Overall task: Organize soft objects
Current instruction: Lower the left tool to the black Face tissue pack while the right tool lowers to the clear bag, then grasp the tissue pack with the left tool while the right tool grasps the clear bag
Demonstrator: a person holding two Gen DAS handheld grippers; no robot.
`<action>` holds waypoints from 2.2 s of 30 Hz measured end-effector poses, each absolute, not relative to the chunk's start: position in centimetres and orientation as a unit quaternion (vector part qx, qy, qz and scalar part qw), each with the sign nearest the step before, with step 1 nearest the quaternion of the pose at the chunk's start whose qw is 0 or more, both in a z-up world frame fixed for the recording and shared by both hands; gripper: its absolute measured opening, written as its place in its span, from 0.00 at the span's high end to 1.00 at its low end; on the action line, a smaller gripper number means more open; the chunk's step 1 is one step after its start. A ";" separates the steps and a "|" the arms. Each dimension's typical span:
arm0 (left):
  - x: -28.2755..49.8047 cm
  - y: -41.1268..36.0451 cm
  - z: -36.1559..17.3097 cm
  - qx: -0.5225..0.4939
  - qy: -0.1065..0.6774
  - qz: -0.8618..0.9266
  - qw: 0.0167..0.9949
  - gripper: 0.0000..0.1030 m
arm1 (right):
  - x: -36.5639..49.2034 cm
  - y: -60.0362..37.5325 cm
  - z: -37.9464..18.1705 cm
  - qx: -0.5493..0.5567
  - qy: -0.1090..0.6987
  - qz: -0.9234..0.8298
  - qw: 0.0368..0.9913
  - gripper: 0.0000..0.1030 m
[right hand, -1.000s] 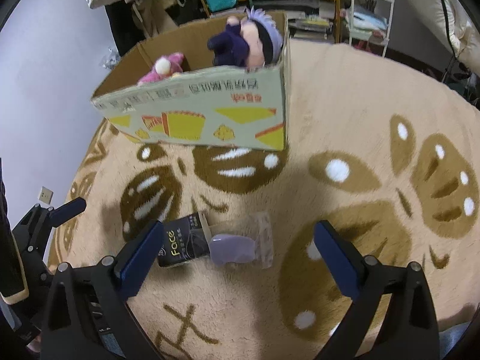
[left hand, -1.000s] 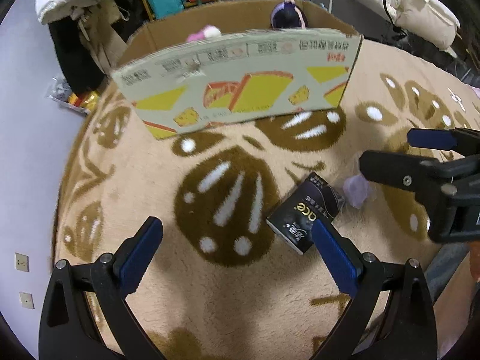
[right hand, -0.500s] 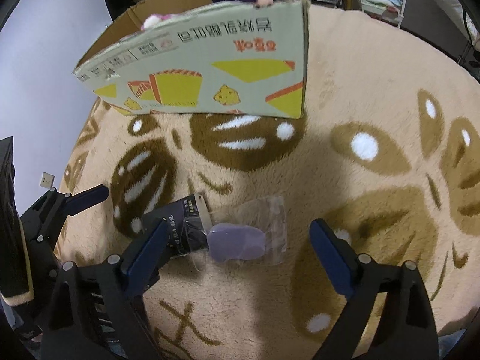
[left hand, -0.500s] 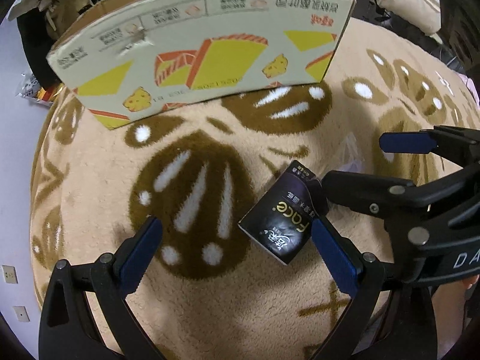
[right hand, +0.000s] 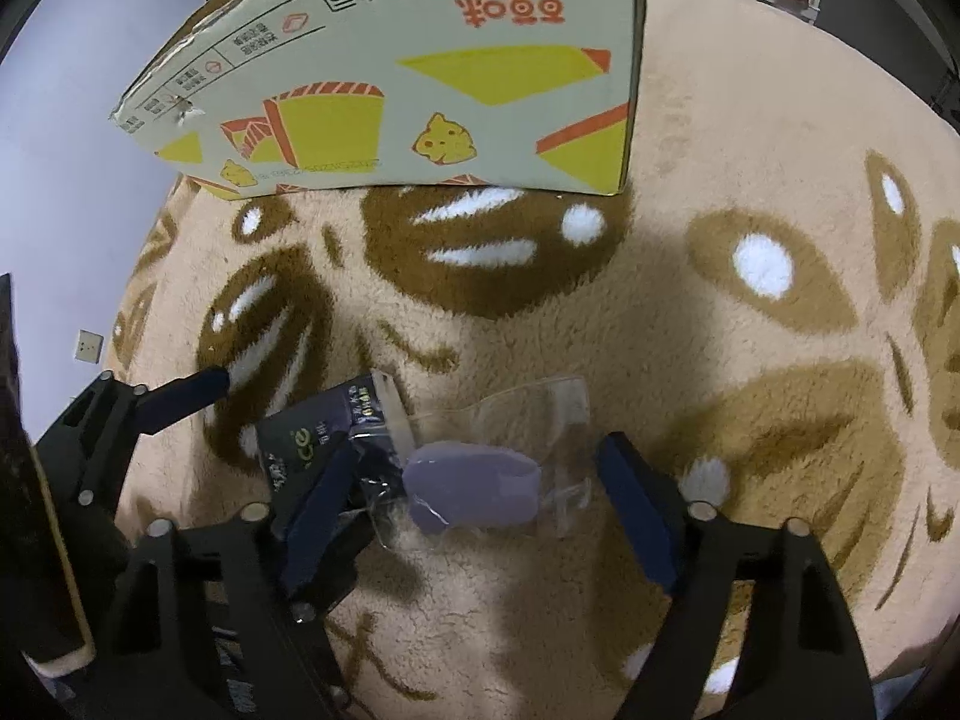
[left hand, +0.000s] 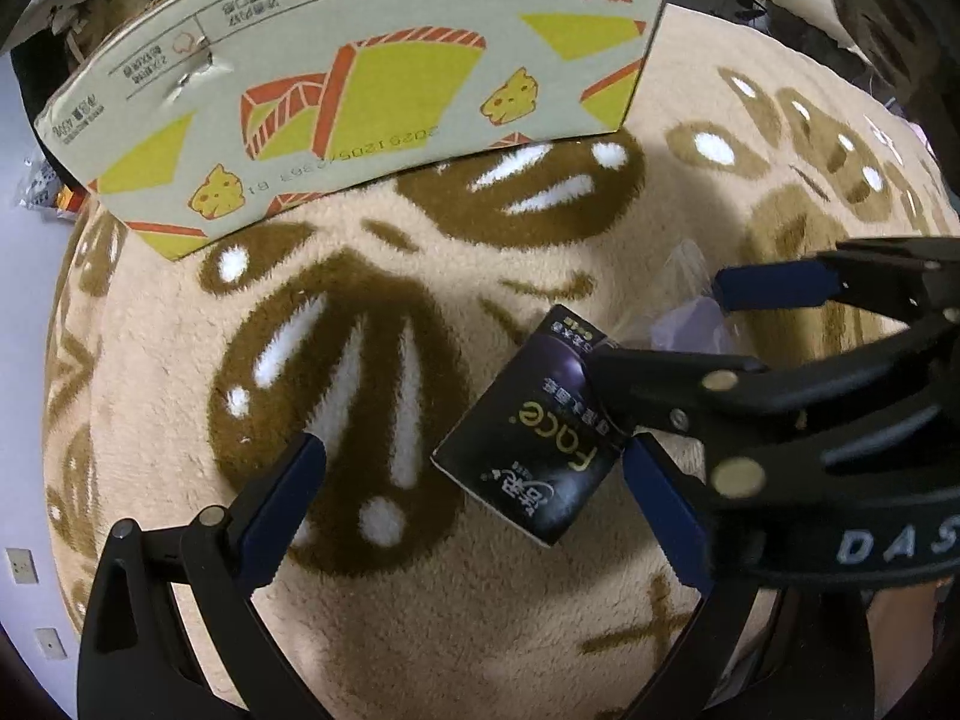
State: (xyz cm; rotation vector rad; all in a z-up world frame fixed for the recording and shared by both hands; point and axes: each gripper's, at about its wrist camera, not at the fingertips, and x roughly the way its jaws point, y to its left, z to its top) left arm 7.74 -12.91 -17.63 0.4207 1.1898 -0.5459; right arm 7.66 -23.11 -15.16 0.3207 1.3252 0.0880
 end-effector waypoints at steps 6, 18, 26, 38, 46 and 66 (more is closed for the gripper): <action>7.9 -12.7 -17.9 0.191 0.539 -0.255 0.780 0.05 | 7.6 -23.2 -15.1 0.149 0.611 0.040 0.777 0.20; 7.6 -13.9 -17.5 0.190 0.518 -0.277 0.787 0.40 | 7.5 -23.8 -14.8 0.149 0.604 0.039 0.782 0.20; 8.5 -12.9 -17.1 0.159 0.523 -0.263 0.795 0.55 | 7.4 -24.7 -13.6 0.146 0.581 0.026 0.801 0.20; 8.8 -9.9 -11.9 0.104 0.447 -0.197 0.866 0.56 | 6.1 -26.1 -7.9 0.146 0.462 0.016 0.875 0.20; 7.9 -7.3 -7.3 0.099 0.357 -0.158 0.915 0.56 | 5.7 -26.0 -4.6 0.148 0.380 0.020 0.913 0.20; 9.5 -6.6 -1.7 0.095 0.223 -0.123 0.963 0.56 | 7.7 -26.3 -0.6 0.112 0.254 0.002 0.961 0.20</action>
